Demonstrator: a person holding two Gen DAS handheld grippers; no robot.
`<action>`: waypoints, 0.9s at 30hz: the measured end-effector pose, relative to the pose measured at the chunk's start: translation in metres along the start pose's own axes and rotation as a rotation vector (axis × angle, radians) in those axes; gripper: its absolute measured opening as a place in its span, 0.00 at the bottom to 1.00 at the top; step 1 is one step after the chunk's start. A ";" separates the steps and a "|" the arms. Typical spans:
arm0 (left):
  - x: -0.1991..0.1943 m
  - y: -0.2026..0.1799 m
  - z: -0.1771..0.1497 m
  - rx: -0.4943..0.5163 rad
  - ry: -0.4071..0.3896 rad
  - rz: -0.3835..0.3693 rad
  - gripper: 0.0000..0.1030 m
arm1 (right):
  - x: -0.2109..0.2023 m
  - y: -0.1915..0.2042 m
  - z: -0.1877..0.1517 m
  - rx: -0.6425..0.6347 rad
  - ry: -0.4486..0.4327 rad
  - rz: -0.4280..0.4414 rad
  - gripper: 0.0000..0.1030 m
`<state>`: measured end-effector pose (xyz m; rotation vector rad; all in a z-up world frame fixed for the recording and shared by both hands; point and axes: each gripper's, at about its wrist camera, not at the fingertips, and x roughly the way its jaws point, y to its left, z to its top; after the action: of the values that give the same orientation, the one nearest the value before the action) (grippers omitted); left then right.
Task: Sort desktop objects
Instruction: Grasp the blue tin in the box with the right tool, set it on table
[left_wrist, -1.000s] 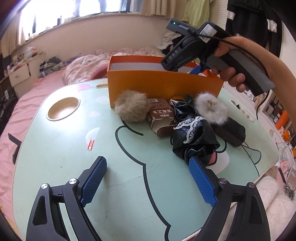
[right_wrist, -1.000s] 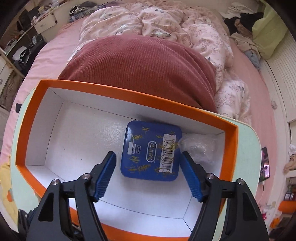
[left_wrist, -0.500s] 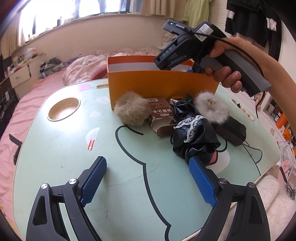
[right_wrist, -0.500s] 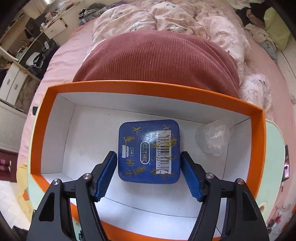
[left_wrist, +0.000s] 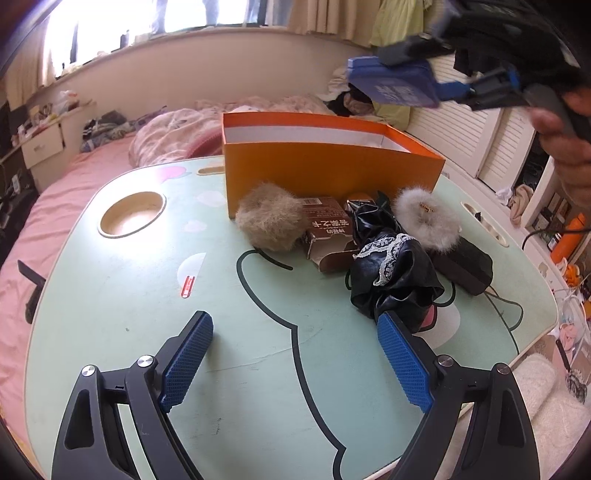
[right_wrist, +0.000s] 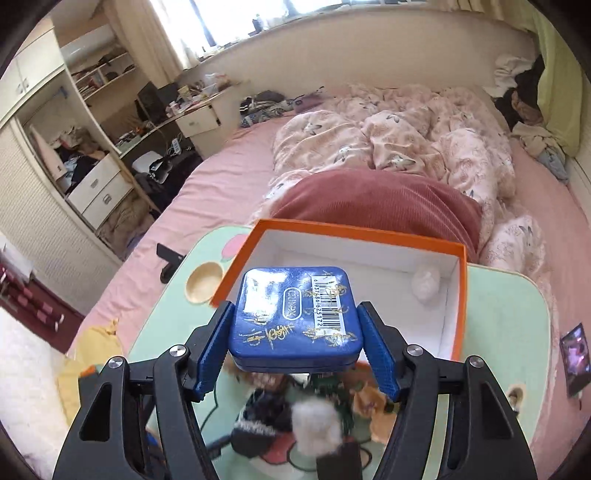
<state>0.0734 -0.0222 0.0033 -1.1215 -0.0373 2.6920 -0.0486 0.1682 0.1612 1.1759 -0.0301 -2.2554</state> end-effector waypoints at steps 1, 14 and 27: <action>0.000 0.001 0.000 -0.006 -0.002 0.000 0.88 | -0.005 0.003 -0.014 -0.005 0.017 0.009 0.65; -0.006 0.005 0.001 -0.026 -0.022 0.026 0.88 | 0.042 0.042 -0.112 -0.215 0.154 -0.223 0.65; -0.022 0.025 0.011 -0.084 -0.070 0.022 0.88 | -0.022 -0.012 -0.142 -0.075 -0.166 -0.234 0.74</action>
<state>0.0755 -0.0505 0.0237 -1.0557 -0.1519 2.7718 0.0626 0.2238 0.0879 0.9940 0.1333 -2.5311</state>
